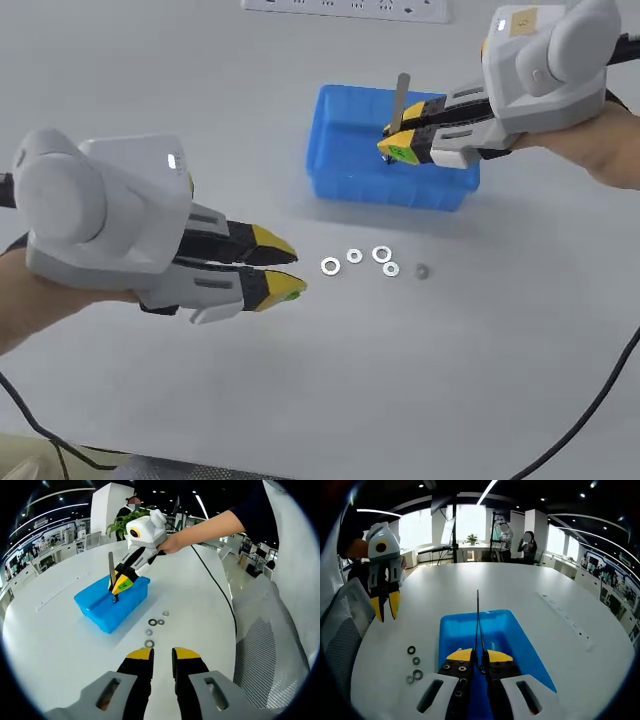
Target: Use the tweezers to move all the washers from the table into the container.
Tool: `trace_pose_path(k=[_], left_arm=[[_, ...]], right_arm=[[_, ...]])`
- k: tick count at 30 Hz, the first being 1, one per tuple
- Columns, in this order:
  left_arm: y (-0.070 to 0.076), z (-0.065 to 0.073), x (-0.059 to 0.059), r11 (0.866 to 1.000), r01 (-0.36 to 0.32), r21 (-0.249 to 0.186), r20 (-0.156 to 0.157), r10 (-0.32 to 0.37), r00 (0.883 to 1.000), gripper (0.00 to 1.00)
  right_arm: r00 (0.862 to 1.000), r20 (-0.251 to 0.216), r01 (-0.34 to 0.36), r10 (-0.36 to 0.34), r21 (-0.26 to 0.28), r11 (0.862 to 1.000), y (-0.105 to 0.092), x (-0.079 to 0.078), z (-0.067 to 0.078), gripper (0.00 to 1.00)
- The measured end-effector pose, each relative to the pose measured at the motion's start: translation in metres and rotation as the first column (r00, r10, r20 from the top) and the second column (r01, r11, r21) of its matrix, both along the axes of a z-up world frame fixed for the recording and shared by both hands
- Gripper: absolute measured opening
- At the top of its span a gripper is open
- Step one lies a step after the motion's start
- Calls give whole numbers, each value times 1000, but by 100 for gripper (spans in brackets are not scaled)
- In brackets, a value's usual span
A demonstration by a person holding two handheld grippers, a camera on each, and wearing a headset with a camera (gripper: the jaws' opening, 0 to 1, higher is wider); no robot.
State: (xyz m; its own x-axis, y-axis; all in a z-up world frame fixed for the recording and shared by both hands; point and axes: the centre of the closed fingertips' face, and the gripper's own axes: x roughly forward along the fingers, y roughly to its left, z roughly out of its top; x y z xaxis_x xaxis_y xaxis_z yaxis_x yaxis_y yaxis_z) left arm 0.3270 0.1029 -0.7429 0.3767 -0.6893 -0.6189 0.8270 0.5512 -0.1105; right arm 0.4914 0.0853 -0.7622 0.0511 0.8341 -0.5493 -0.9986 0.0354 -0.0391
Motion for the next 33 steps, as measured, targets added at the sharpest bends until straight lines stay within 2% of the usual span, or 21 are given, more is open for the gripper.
trace_pose_path(k=[8,10,15,27,33], left_arm=[[3,-1,1,1000,-13,2,-1,13,1000,19],[3,-2,1,1000,-15,3,-4,15,1000,19],[3,-3,0,1000,-15,5,-10,15,1000,19],[6,-1,-2,1000,-19,12,-3,19,1000,19],[11,3,5,999,-29,14,9,29,1000,19]], right_arm=[[1000,-18,-2,2,-11,1000,-4,-3,-10,9],[1000,-25,7,-7,4,1000,-1,-3,-8,9],[1000,-19,0,0,-3,1000,-2,-5,-6,10],[1000,-23,16,-15,17,1000,1,-8,1,10],[1000,-20,19,-18,29,999,4,-9,7,10]])
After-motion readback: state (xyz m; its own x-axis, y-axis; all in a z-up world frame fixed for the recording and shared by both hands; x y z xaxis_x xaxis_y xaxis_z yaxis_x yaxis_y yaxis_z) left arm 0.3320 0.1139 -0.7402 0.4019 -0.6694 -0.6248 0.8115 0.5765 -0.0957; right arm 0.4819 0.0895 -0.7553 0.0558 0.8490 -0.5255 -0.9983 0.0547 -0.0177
